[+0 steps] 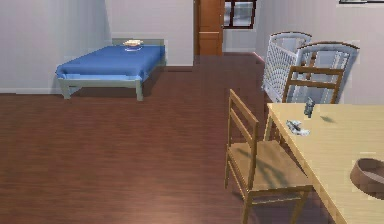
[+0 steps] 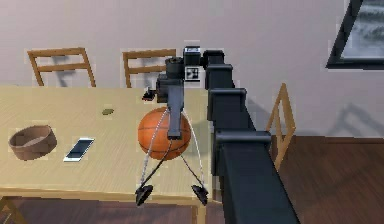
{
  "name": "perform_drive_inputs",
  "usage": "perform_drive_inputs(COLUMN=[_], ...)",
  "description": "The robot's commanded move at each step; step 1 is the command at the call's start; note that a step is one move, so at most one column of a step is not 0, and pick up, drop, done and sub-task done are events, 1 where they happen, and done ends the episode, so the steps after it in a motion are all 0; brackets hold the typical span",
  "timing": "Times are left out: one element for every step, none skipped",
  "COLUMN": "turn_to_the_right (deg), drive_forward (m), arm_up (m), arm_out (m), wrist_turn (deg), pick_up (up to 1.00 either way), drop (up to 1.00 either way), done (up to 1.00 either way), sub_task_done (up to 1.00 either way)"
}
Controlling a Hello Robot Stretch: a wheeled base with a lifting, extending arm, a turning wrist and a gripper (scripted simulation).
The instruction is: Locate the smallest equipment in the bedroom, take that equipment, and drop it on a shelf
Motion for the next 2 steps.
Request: perform_drive_inputs(turn_to_the_right=[0.0, 0.0], drive_forward=[0.00, 0.00], arm_up=[0.00, 0.00], arm_out=[0.00, 0.00], wrist_turn=[45.0, 45.0], pick_up=[0.00, 0.00], drop=[0.00, 0.00], done=[0.00, 0.00], sub_task_done=[0.00, 0.00])
